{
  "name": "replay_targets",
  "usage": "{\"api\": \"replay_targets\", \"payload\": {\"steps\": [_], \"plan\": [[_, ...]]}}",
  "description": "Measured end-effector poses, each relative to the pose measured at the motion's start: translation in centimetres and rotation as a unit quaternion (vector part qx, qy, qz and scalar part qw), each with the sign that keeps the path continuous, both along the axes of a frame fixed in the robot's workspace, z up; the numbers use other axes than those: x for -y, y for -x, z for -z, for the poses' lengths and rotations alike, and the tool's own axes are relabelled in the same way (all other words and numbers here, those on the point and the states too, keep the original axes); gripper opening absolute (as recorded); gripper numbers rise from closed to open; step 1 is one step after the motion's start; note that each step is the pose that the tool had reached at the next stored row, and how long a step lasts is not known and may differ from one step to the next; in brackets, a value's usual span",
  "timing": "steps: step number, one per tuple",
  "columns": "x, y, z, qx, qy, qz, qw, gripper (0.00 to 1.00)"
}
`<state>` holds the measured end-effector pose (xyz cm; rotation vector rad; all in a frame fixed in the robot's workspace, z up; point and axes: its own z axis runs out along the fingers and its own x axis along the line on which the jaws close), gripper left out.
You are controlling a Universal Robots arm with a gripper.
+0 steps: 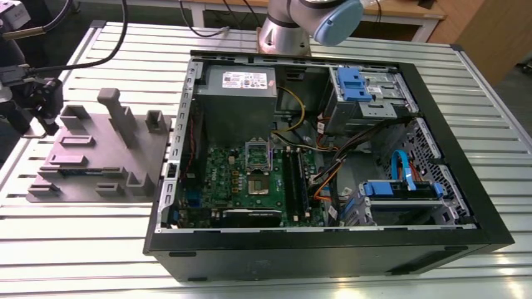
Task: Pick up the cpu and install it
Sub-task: 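Pick up the cpu and move it towards the insertion slot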
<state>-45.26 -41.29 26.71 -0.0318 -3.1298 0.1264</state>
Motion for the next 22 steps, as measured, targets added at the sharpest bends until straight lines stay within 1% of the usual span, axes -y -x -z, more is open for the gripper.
{"api": "replay_targets", "payload": {"steps": [1,3,4,5,6,9,15,16,20,22], "plan": [[0.00,0.00,-0.03,-0.0001,-0.0068,0.000,0.99998,0.47],[0.00,0.00,-0.14,-0.0001,-0.0151,0.000,0.99989,0.47],[0.00,0.00,-0.22,-0.0001,-0.0190,0.000,0.99982,0.47],[0.00,0.00,-0.35,-0.0001,-0.0220,0.000,0.99976,0.47],[0.00,0.00,-0.49,-0.0001,-0.0238,0.000,0.99972,0.47],[0.00,0.00,-0.91,0.0000,-0.0268,0.000,0.99964,0.47],[-0.01,0.00,-1.83,0.0000,-0.0272,0.000,0.99963,0.47],[-0.01,0.00,-1.92,0.0000,-0.0273,0.000,0.99963,0.47],[-0.02,0.00,-1.94,0.0000,-0.0278,0.000,0.99961,0.47],[-0.01,0.00,-1.95,0.0000,-0.0307,0.000,0.99953,0.47]]}}
